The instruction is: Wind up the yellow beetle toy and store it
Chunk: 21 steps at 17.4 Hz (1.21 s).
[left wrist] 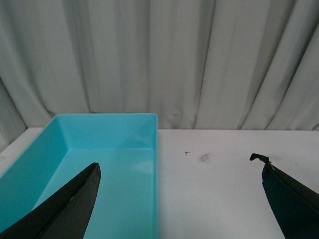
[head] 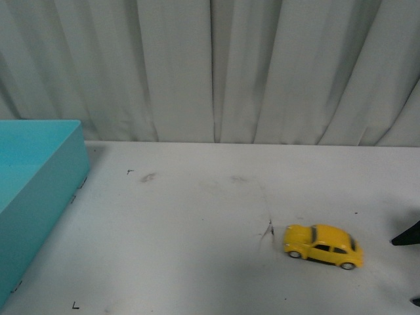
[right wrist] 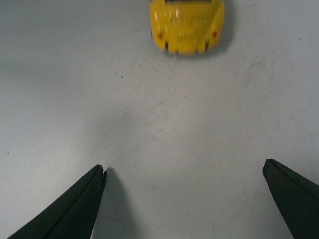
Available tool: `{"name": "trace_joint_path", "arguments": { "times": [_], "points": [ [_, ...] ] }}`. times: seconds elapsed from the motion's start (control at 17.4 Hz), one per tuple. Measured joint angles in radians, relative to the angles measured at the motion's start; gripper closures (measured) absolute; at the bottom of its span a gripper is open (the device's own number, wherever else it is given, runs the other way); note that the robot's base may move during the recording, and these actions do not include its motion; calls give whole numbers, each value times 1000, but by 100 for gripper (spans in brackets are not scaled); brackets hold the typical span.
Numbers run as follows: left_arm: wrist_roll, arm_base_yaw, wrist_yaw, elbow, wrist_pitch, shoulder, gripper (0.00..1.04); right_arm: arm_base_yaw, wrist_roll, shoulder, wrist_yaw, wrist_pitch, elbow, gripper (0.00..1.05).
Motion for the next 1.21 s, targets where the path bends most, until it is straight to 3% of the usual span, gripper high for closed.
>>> {"name": "trace_joint_path", "arguments": {
  "times": [0.69,0.98,1.21],
  "points": [
    [0,0,0,0,0,0,7,6,0,-1,-40,29,-5,7],
    [0,0,0,0,0,0,7,34,45,-108,-253,125,-45,7],
    [0,0,0,0,0,0,7,59,307,-217,-426,409,-143,7]
  ]
}}
